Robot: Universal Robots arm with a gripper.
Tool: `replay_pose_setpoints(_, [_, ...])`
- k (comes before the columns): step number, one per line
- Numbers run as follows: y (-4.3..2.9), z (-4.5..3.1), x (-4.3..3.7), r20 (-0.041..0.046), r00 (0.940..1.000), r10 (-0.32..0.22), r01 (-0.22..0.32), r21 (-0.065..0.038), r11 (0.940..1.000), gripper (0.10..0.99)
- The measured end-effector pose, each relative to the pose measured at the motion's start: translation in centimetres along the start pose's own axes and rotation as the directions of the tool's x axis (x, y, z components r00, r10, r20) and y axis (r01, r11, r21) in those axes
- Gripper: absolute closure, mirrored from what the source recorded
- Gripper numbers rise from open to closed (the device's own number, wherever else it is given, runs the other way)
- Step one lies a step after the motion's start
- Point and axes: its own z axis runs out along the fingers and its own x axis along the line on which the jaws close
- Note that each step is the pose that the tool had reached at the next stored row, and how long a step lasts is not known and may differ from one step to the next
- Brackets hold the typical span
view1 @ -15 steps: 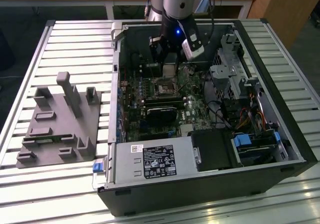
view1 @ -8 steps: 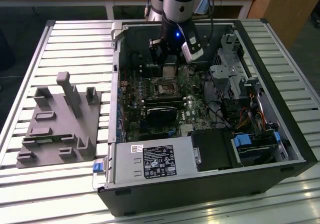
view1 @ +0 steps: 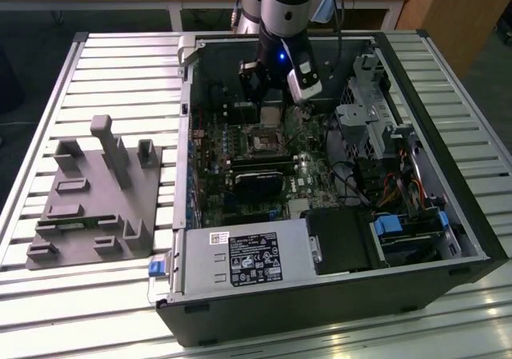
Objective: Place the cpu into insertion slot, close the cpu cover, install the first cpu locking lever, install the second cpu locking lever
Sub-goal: 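Place the cpu into insertion slot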
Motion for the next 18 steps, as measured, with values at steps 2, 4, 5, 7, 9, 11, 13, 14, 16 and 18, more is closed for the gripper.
replay_pose_setpoints(2, [-0.01, 0.07, 0.0, 0.0034, 0.9993, 0.037, -0.037, -0.001, 0.9993, 0.545])
replay_pose_setpoints(4, [-0.01, 0.12, 0.0, 0.0067, 0.9973, 0.073, -0.073, -0.002, 0.9974, 0.545])
replay_pose_setpoints(5, [-0.01, 0.14, 0.0, 0.0084, 0.9958, 0.091, -0.091, -0.003, 0.9959, 0.545])
replay_pose_setpoints(7, [-0.02, 0.19, 0.0, 0.0116, 0.9919, 0.127, -0.127, -0.004, 0.992, 0.545])
replay_pose_setpoints(9, [-0.02, 0.24, 0.0, 0.0148, 0.9867, 0.162, -0.162, -0.006, 0.9868, 0.545])
replay_pose_setpoints(11, [-0.03, 0.29, -0.01, 0.018, 0.9802, 0.197, -0.197, -0.007, 0.9804, 0.545])
replay_pose_setpoints(13, [-0.03, 0.33, -0.01, 0.0212, 0.9721, 0.234, -0.234, -0.009, 0.9723, 0.545])
replay_pose_setpoints(14, [-0.03, 0.35, -0.01, 0.0227, 0.9677, 0.251, -0.251, -0.01, 0.9679, 0.545])
replay_pose_setpoints(16, [-0.04, 0.39, -0.01, 0.0258, 0.9578, 0.286, -0.286, -0.012, 0.9582, 0.545])
replay_pose_setpoints(18, [-0.04, 0.43, -0.01, 0.0287, 0.9469, 0.32, -0.32, -0.013, 0.9473, 0.545])
